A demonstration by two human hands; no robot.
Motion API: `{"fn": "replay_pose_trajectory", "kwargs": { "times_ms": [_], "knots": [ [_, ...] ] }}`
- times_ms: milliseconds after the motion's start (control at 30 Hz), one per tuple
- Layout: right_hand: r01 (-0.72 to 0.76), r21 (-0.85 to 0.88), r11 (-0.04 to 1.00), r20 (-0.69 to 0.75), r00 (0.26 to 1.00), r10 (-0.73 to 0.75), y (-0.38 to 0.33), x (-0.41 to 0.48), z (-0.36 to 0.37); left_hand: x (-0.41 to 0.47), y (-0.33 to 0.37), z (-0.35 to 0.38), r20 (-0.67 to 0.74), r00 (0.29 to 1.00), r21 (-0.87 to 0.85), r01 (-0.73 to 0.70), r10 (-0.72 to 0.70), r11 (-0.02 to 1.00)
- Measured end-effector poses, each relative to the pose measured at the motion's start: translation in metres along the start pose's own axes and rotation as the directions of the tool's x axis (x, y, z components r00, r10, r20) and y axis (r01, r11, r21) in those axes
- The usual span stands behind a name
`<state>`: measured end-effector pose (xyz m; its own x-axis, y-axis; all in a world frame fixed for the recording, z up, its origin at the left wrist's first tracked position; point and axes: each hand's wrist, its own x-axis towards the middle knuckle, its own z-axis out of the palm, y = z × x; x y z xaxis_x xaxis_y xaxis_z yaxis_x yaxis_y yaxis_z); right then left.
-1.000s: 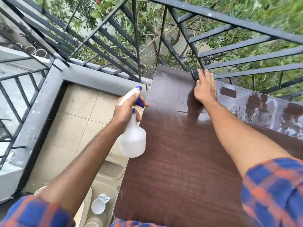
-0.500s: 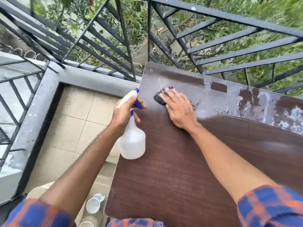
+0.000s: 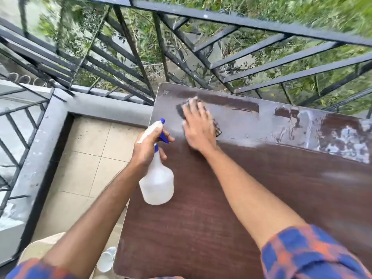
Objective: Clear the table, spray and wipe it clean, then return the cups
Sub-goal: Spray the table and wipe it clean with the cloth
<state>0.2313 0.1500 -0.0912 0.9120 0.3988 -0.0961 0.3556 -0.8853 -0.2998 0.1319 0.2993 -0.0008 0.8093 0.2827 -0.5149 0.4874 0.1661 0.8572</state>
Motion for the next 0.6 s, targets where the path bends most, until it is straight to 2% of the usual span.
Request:
{"fn": "replay_pose_trajectory", "kwargs": {
  "times_ms": [67, 133, 200, 267, 367, 433, 500, 600],
  "knots": [
    [0.207, -0.004, 0.978, 0.033, 0.978, -0.206, 0.007, -0.042, 0.005, 0.0, -0.001, 0.009, 0.001, 1.0, 0.011, -0.002, 0.002, 1.0],
    [0.291, -0.013, 0.957, 0.054, 0.956, -0.29, 0.037, -0.069, 0.001, 0.0, -0.002, 0.017, 0.019, 1.0, 0.019, -0.001, 0.001, 1.0],
    [0.198, -0.026, 0.98, 0.005, 0.98, -0.198, 0.08, -0.069, -0.012, 0.0, -0.002, 0.024, 0.034, 0.999, 0.019, 0.001, -0.002, 1.0],
    [-0.027, -0.028, 0.999, -0.036, 0.999, 0.026, 0.124, -0.054, -0.03, -0.001, -0.001, 0.03, 0.035, 0.999, 0.041, 0.011, -0.013, 0.999],
    [-0.367, 0.011, 0.93, -0.063, 0.928, 0.367, 0.169, -0.018, -0.056, -0.006, 0.002, 0.04, 0.038, 0.999, 0.05, 0.007, -0.009, 0.999],
    [-0.495, 0.068, 0.866, -0.048, 0.865, 0.499, 0.164, 0.003, -0.059, -0.008, 0.002, 0.044, 0.035, 0.999, 0.039, 0.005, -0.006, 0.999],
    [-0.49, 0.081, 0.868, -0.038, 0.869, 0.494, 0.135, 0.012, -0.05, -0.009, 0.001, 0.049, 0.032, 0.999, 0.041, 0.004, -0.005, 0.999],
    [-0.24, 0.024, 0.971, -0.003, 0.971, 0.24, 0.085, -0.015, -0.029, -0.011, -0.001, 0.061, 0.042, 0.999, 0.069, -0.008, 0.006, 0.998]
  ]
}}
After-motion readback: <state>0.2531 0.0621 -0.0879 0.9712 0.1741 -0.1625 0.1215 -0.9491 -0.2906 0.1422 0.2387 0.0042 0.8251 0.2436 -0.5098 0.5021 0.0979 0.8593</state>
